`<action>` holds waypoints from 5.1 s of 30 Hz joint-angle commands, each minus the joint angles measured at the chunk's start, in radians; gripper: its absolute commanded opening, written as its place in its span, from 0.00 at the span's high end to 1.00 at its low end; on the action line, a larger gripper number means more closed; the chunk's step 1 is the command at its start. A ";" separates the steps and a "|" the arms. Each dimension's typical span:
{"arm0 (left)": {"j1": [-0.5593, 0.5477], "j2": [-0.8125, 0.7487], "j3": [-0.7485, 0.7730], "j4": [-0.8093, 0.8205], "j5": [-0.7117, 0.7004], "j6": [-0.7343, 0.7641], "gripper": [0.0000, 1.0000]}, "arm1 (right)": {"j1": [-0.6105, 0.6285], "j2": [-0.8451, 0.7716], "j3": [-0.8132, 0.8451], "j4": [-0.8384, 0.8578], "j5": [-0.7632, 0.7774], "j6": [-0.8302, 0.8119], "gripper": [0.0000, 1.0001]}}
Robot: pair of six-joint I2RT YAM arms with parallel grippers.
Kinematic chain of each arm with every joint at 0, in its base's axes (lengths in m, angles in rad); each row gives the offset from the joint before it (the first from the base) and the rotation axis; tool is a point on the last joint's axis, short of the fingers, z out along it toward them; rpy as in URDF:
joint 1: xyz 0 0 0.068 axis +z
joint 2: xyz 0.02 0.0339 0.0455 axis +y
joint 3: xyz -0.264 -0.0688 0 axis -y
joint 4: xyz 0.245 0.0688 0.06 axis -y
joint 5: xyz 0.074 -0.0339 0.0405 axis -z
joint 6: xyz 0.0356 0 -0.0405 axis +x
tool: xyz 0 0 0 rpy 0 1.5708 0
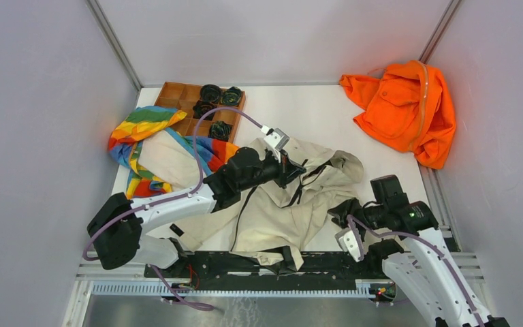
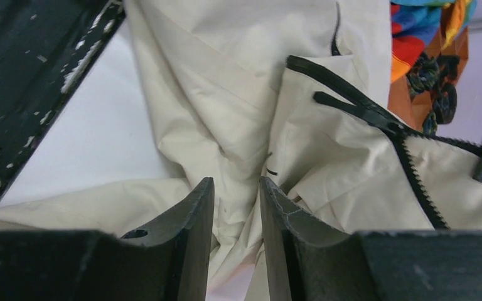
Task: Zip up the jacket
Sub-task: Adjust the zipper on the jacket.
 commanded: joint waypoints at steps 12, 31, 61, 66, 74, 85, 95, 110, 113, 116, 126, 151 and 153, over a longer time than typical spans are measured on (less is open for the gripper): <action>0.015 0.083 0.121 -0.017 0.074 -0.162 0.98 | 0.058 0.081 0.057 0.532 -0.179 0.853 0.50; 0.132 0.081 0.056 0.336 0.067 -0.415 0.98 | 0.062 0.039 -0.353 1.629 0.110 2.471 0.45; 0.138 0.120 0.109 0.446 0.181 -0.508 0.98 | 0.119 0.161 -0.457 2.090 0.261 2.762 0.62; 0.134 0.131 0.116 0.451 0.192 -0.513 0.98 | 0.128 0.184 -0.441 2.132 0.259 2.778 0.72; 0.132 0.140 0.113 0.440 0.186 -0.509 0.98 | 0.144 0.186 -0.438 2.185 0.244 2.809 0.77; 0.126 0.156 0.127 0.460 0.192 -0.525 0.98 | 0.144 0.219 -0.447 2.178 0.333 2.851 0.74; 0.125 0.132 0.136 0.380 0.130 -0.533 0.98 | 0.129 0.161 -0.462 2.094 0.265 2.959 0.33; 0.126 0.118 0.142 0.338 0.106 -0.571 0.98 | 0.083 0.159 -0.391 2.017 0.197 2.908 0.38; 0.127 0.115 0.141 0.336 0.108 -0.572 0.98 | 0.065 0.132 -0.395 1.925 0.237 2.840 0.39; 0.126 0.112 0.141 0.334 0.113 -0.572 0.98 | 0.050 0.140 -0.416 1.962 0.227 2.840 0.42; 0.126 0.130 0.149 0.349 0.148 -0.590 0.98 | 0.062 0.241 -0.427 2.124 0.215 2.880 0.46; 0.127 0.144 0.138 0.363 0.171 -0.582 0.98 | 0.093 0.270 -0.436 2.155 0.258 2.943 0.71; 0.125 0.146 0.138 0.368 0.173 -0.585 0.98 | 0.096 0.274 -0.439 2.168 0.263 2.943 0.70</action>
